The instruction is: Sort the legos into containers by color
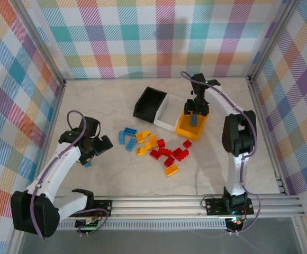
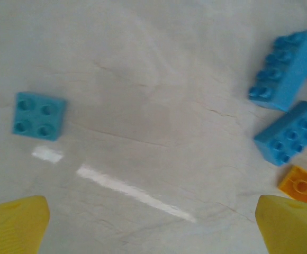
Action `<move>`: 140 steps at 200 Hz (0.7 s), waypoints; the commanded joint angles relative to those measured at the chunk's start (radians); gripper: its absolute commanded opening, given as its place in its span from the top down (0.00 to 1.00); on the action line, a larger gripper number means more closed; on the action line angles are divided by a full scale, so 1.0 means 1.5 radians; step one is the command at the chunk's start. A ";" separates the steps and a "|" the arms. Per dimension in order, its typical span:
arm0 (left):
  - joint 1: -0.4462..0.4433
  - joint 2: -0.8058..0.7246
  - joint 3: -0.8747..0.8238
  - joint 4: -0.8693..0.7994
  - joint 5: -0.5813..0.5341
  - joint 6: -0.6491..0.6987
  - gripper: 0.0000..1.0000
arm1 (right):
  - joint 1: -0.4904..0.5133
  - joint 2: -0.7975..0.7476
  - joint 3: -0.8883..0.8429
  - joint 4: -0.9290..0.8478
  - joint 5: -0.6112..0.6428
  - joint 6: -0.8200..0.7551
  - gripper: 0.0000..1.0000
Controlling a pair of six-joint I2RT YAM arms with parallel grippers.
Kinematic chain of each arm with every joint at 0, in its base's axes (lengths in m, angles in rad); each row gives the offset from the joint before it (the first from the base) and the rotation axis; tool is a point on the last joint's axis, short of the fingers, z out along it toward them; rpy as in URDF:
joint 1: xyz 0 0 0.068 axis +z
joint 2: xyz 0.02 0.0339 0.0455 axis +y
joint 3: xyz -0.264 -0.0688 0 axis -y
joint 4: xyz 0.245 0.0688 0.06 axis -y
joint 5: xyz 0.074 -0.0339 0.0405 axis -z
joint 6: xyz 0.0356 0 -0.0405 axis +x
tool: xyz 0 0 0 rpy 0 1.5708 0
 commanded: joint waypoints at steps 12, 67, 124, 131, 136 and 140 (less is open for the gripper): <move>0.086 0.024 0.003 -0.073 -0.041 -0.005 0.00 | 0.040 -0.099 -0.048 0.032 -0.050 0.034 0.38; 0.199 0.150 -0.009 0.021 0.001 0.018 0.00 | 0.091 -0.119 -0.075 0.049 -0.073 0.060 0.38; 0.268 0.220 -0.044 0.068 0.045 0.036 0.00 | 0.108 -0.120 -0.071 0.048 -0.079 0.071 0.37; 0.269 0.222 -0.047 0.067 0.041 0.041 0.00 | 0.110 -0.118 -0.073 0.051 -0.079 0.073 0.37; 0.269 0.226 -0.049 0.067 0.038 0.046 0.00 | 0.112 -0.117 -0.075 0.051 -0.079 0.074 0.37; 0.270 0.228 -0.051 0.066 0.038 0.050 0.00 | 0.113 -0.116 -0.077 0.053 -0.080 0.076 0.37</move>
